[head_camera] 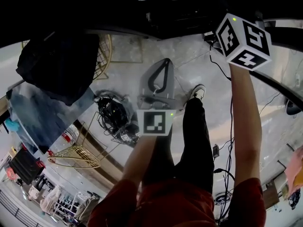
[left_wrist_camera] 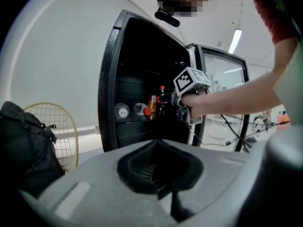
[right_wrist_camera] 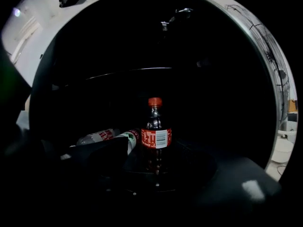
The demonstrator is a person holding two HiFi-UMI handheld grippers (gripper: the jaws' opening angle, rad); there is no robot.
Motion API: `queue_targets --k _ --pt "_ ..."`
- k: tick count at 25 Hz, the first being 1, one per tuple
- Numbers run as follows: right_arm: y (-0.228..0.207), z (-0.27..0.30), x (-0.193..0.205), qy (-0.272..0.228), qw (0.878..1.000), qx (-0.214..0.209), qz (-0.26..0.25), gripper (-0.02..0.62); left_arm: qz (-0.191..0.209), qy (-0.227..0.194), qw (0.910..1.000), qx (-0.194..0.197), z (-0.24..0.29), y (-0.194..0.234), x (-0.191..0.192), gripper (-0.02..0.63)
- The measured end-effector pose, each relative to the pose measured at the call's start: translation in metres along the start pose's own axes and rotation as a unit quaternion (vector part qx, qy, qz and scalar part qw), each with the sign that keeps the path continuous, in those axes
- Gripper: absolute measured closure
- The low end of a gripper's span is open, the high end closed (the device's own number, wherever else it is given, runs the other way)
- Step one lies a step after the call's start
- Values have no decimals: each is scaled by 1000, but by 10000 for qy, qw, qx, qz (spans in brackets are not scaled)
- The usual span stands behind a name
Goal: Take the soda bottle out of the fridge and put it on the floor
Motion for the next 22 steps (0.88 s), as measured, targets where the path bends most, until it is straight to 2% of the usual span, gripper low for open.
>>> queue_targets --k 5,14,18,22 --pt "-6 28 -8 31 9999 155 12 270 -38 -47 10000 24 2 1 -2 606" --pt "-16 60 -13 258 9991 262 -189 270 -72 25 10000 39 1 2 1 606" --pt "-12 67 -3 437 9976 159 -518 272 -108 47 9999 26 1 5 3 606" --pt "-12 67 -2 373 9981 150 -458 285 -71 91 9999 28 -1 7 5 606"
Point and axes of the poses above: the fingertips, and each gripper's own axes: z forward along the fingers, y to its left, x out of its underside, the point moved 2 cm from there along -z, backward along the fingers, and after that the axes turned 6 degrees about -z, right-handed, at the moved point
